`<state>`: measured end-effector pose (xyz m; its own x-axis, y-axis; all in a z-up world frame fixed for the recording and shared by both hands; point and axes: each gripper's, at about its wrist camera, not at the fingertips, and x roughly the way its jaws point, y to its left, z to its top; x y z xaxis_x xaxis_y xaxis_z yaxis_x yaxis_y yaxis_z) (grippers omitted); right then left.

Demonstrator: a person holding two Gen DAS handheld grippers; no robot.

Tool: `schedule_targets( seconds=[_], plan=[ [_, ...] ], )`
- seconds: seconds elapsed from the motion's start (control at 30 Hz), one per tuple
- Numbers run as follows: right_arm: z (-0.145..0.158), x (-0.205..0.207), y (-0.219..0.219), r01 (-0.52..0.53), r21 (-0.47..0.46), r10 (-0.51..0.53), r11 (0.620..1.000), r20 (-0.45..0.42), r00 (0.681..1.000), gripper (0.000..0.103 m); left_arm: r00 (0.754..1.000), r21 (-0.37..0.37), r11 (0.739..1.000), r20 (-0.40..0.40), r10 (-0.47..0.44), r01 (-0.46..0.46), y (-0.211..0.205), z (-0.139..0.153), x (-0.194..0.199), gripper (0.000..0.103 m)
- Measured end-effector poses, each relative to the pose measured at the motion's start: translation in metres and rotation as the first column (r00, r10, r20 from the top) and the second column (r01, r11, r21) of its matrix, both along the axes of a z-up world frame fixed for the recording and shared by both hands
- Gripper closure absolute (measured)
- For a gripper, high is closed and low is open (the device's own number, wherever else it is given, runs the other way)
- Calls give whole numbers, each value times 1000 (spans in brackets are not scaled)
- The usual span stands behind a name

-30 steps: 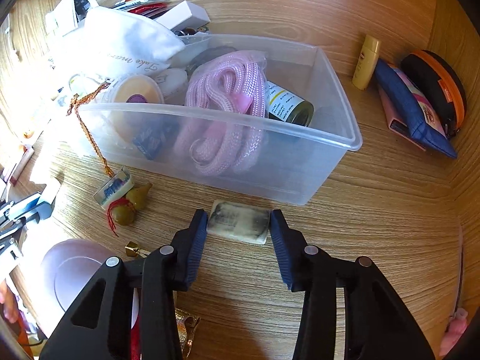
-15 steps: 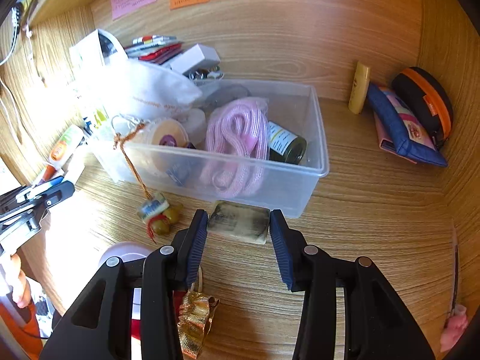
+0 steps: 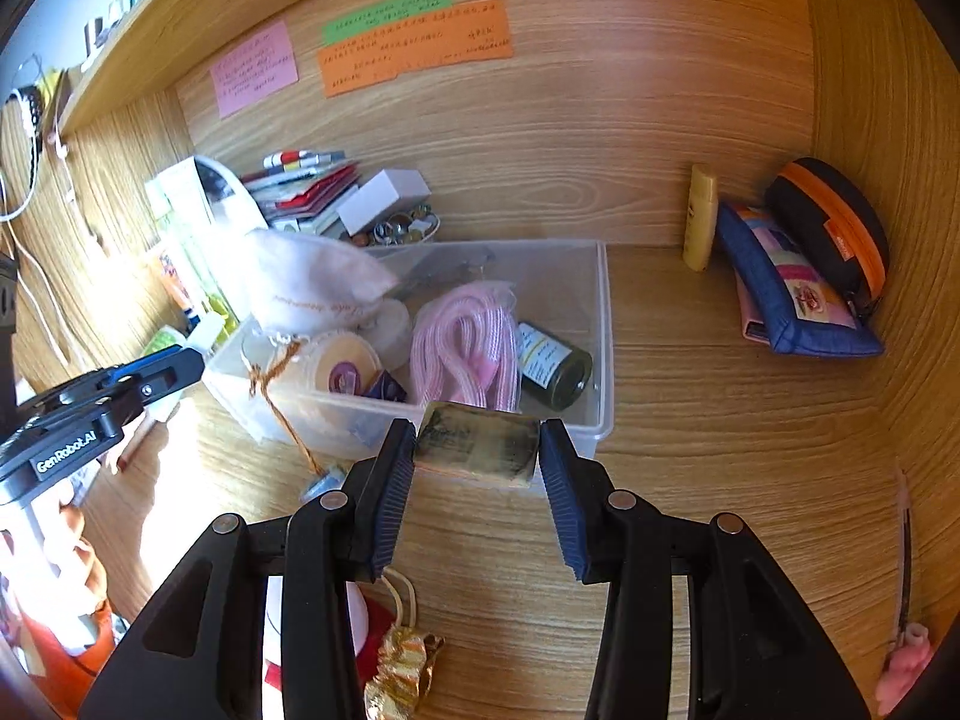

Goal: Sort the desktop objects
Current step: 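Lower the tube and soap bar into the clear box and release both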

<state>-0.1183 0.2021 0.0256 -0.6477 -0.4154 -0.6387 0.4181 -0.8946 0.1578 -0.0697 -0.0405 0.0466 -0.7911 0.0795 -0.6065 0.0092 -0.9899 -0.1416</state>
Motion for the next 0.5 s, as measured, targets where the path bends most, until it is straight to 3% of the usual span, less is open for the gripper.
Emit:
schedule_targets(
  seconds=[0.5],
  plan=[
    [-13, -49, -14, 11, 41, -12, 999, 41, 999, 64, 997, 9, 999, 63, 48, -49, -15, -17, -51, 79]
  ],
)
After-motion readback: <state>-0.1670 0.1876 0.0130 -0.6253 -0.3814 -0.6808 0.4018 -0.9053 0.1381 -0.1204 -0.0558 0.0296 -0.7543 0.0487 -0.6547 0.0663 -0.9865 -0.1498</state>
